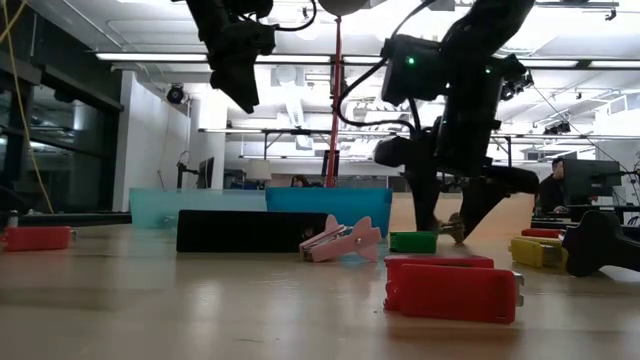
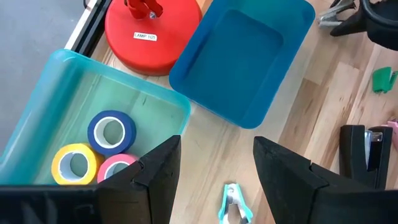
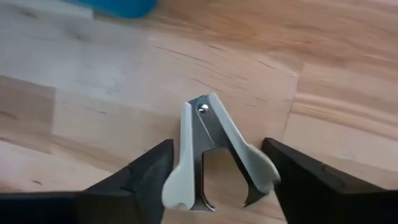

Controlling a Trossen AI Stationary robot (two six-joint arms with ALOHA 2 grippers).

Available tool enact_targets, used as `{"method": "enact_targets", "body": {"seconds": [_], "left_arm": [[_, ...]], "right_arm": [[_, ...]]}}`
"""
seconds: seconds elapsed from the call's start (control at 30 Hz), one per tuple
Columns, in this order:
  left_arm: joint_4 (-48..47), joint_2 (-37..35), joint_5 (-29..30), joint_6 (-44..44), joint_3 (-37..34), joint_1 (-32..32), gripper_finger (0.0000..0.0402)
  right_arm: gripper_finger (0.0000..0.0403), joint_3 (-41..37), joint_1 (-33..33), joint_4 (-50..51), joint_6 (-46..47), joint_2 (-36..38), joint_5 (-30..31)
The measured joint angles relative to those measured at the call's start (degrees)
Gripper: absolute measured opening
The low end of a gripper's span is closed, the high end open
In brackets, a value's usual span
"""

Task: Pick and place Stapler, Stapler remover, tape
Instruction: Put the gray staple remover into the blue bin

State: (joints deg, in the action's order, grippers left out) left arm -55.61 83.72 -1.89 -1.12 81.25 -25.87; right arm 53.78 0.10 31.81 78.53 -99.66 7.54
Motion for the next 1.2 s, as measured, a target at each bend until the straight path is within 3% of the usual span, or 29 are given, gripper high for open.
{"method": "enact_targets", "body": {"seconds": [0.2, 0.53, 0.7, 0.93, 1.2], "left_arm": [[0.1, 0.0, 0.0, -0.4, 0.0, 0.0, 0.0198], [0.1, 0.0, 0.0, -0.4, 0.0, 0.0, 0.0198], [0.1, 0.0, 0.7, -0.3, 0.0, 0.0, 0.0198], [0.0, 0.0, 1.4, -0.3, 0.0, 0.0, 0.0198], [0.0, 0.0, 1.4, -0.2, 0.0, 0.0, 0.0198]], "right_arm": [[0.018, 0.0, -0.3, 1.5, -4.3, 0.0, -1.8], [0.0133, -0.2, -0.6, 1.8, -11.1, 0.8, -5.5], [0.0105, 0.5, -0.9, 0.9, -14.6, 4.9, -9.5], [0.0113, 7.2, -3.0, 0.6, -24.3, 8.2, -7.5], [0.0115, 14.2, -7.7, -5.0, -40.3, 5.7, -3.3]]}}
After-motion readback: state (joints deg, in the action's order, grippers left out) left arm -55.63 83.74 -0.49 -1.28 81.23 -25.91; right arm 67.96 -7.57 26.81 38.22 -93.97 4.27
